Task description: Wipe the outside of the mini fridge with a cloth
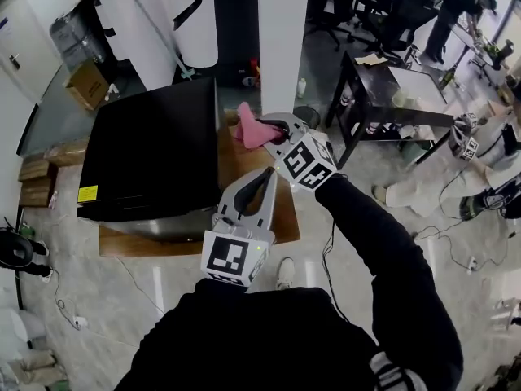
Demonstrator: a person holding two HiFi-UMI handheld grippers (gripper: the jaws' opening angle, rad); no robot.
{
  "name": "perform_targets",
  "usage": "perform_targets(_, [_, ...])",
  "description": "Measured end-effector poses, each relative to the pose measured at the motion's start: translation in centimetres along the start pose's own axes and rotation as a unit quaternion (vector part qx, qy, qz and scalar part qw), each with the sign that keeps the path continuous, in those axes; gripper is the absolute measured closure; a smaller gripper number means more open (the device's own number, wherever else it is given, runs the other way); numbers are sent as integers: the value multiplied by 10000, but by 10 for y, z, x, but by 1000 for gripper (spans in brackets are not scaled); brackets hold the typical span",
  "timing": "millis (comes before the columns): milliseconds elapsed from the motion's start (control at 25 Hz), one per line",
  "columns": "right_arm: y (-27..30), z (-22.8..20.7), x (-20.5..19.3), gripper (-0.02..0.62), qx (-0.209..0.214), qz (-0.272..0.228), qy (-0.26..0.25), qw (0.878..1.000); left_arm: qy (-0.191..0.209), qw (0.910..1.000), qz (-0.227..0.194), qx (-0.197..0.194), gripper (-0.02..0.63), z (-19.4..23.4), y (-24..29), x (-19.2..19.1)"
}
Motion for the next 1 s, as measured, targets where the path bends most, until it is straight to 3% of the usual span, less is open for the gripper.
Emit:
perform_targets(320, [91, -11, -41, 537, 409, 198, -1191, 9918, -87, 9966, 255, 779, 600, 31, 36, -73])
perform_targets(480, [128, -5, -48, 537, 580, 151, -1528, 9864, -135, 9970, 15, 764, 600, 38, 38, -98])
perform_targets(680, [161, 7, -51, 537, 710, 86, -1826, 9806, -292, 9958, 90, 866, 600, 45, 36, -129])
perform_targets(1000, [179, 22, -76, 538, 542, 119, -2156, 9749, -312, 9930, 101, 1135, 600, 66, 33, -166])
Point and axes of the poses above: the fingertips, and each gripper's own axes: y forward along the fingers, z to its left, x out of its top, the point moved 1 cm from there along -y, backward along the fingers, and after that the axes turned 6 degrees about -y, right-handed, at the moved point
